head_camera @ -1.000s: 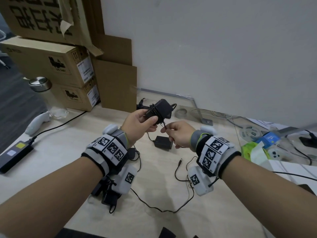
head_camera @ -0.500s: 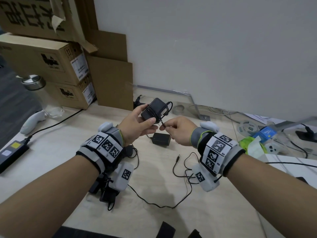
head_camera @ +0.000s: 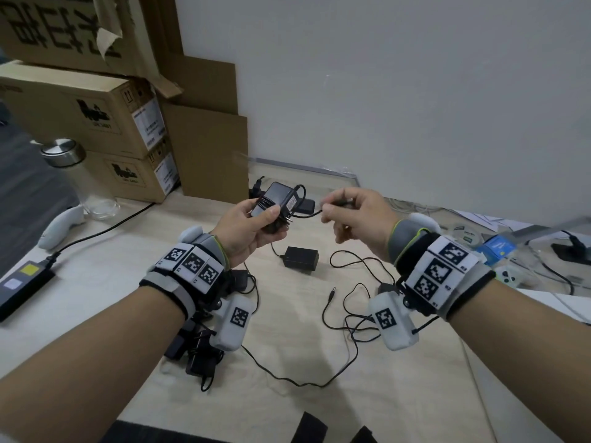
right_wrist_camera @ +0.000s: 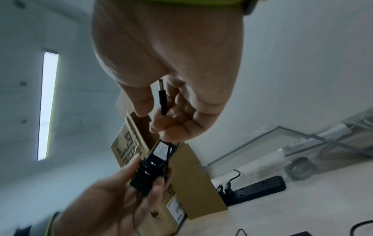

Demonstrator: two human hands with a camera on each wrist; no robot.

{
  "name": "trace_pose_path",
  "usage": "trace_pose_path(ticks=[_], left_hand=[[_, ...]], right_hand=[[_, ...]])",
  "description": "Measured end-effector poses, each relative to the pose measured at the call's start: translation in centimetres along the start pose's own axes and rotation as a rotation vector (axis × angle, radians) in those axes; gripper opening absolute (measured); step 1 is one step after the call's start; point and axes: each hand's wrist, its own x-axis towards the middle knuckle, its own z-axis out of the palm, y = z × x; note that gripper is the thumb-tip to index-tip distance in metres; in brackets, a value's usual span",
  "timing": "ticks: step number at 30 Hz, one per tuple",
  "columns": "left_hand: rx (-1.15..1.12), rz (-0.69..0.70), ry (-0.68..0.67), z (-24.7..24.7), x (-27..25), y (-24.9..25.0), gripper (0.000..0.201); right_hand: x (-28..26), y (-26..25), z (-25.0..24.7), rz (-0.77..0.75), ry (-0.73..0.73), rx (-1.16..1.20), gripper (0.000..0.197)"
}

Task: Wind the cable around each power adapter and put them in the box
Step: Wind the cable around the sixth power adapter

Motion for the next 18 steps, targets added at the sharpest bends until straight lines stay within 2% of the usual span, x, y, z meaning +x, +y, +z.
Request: trace_pose_path(ticks=[2, 4, 9, 13, 18], left_hand=[[0.006, -0.014, -0.013, 0.2, 0.0, 0.0, 0.022], [0.011, -0.023, -0.031, 0.6, 0.0, -0.1, 0.017], [-0.076, -0.001, -0.056, 1.5, 0.1, -0.5, 0.027], [-0.147, 0.028, -0.073, 1.8, -0.1, -0.3, 0.021], [-0.152, 0.028, -0.104, 2.0, -0.6, -0.6, 0.039]], right_hand=[[0.2, -0.2, 0.2, -0.024, 0.003, 0.101, 0.017], [0.6, 0.1, 0.7, -0.049, 0.048, 0.073, 0.020], [1.8, 1.0, 1.8, 0.001, 0.121, -0.012, 0.014], [2.2, 1.8, 2.2, 0.055, 0.223, -0.068, 0.011], [2.1, 2.0, 2.5, 0.035, 0.219, -0.043, 0.013]])
